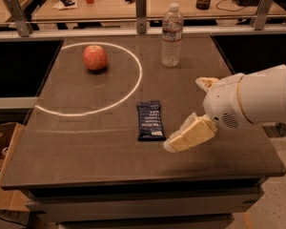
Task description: Move rxbar blueberry near water bottle
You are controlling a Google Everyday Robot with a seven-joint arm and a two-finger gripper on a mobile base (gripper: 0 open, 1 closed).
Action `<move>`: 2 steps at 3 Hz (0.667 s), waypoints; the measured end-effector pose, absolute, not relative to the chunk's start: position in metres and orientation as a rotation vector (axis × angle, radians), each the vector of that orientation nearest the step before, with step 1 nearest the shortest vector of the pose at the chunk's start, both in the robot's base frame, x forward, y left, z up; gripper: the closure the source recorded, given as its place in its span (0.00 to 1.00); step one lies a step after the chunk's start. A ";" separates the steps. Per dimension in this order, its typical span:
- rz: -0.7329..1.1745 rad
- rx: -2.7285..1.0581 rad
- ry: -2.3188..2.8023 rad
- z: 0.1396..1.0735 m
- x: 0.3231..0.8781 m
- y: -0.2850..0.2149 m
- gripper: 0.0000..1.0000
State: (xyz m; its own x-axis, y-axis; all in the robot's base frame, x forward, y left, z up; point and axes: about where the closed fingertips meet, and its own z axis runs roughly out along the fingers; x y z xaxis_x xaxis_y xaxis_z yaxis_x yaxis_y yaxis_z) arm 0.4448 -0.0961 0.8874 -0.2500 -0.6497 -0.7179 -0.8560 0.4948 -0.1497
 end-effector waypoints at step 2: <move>0.366 -1.186 1.981 0.884 0.444 -0.084 0.00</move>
Offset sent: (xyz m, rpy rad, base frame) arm -0.0026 0.0323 -0.0127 0.1152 -0.0328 -0.0845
